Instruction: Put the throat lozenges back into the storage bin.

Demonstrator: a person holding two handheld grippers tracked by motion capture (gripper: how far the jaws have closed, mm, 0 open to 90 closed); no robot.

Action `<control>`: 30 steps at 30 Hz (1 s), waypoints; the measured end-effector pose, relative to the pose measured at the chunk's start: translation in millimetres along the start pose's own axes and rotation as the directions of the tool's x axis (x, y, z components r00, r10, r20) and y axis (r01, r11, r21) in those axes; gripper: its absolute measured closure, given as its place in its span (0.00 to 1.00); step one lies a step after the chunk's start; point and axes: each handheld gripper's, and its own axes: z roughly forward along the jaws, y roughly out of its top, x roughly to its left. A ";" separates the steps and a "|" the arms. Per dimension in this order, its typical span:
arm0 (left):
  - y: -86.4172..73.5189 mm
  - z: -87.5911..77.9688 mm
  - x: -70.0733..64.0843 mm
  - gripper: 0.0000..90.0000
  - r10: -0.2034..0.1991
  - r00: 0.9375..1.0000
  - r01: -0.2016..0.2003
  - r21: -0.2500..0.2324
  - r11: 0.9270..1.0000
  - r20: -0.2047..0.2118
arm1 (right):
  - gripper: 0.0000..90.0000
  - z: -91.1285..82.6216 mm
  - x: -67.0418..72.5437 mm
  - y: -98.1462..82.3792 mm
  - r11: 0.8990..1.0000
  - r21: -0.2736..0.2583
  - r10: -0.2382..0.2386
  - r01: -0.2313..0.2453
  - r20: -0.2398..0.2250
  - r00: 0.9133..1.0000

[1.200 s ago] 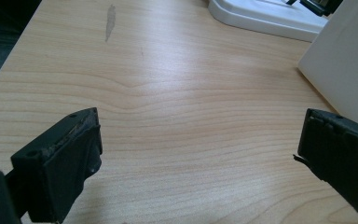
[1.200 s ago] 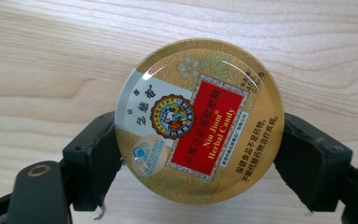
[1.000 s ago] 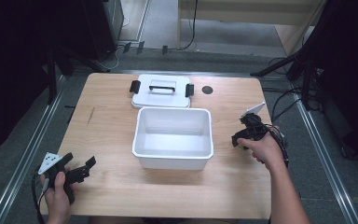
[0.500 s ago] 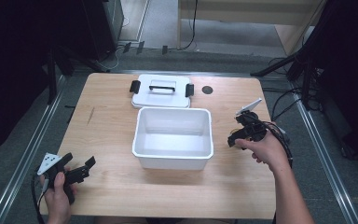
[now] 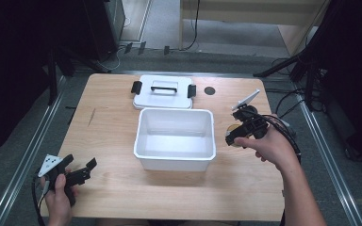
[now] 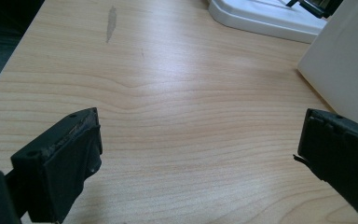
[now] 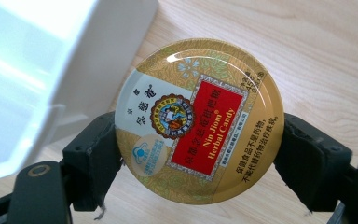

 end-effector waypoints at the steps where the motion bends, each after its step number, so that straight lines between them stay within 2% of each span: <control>1: 0.0 -0.1 0.0 0.00 0.000 1.000 0.000 0.000 1.000 -0.001 | 0.23 -3.6 2.1 1.1 1.000 -0.005 -0.003 0.003 -0.001 1.000; 7: -0.1 -0.2 0.5 0.00 -0.003 1.000 0.003 -0.003 1.000 0.001 | 0.23 -17.4 14.6 11.0 0.999 -0.033 -0.040 0.040 0.002 0.999; 12: 0.0 -0.1 0.6 0.00 -0.003 1.000 0.003 -0.003 1.000 0.003 | 0.23 -20.6 24.1 16.6 0.996 -0.044 -0.072 0.072 0.001 0.997; 21: -0.1 -0.1 0.7 0.00 -0.006 1.000 0.006 -0.004 1.000 0.001 | 0.23 -23.5 45.5 29.2 0.988 -0.090 -0.128 0.123 -0.041 0.991; 23: 0.0 -0.2 0.8 0.00 -0.007 1.000 0.007 -0.003 1.000 0.003 | 0.23 -22.3 54.2 33.0 0.984 -0.098 -0.157 0.151 -0.055 0.986; 26: -0.1 -0.1 0.7 0.00 -0.007 1.000 0.007 -0.004 1.000 0.003 | 0.23 -20.7 59.2 34.6 0.979 -0.102 -0.184 0.178 -0.054 0.981; 28: 0.0 -0.2 0.9 0.00 -0.006 1.000 0.006 -0.002 1.000 0.004 | 0.23 -19.2 63.2 35.3 0.970 -0.110 -0.222 0.216 -0.047 0.974; 29: 0.0 -0.2 0.8 0.00 -0.007 1.000 0.007 -0.002 1.000 0.004 | 0.23 -18.3 65.4 35.9 0.958 -0.127 -0.264 0.258 -0.041 0.964; 30: 0.0 -0.1 0.8 0.00 -0.007 1.000 0.007 -0.002 1.000 0.004 | 0.23 -18.3 65.4 35.9 0.958 -0.127 -0.264 0.258 -0.041 0.964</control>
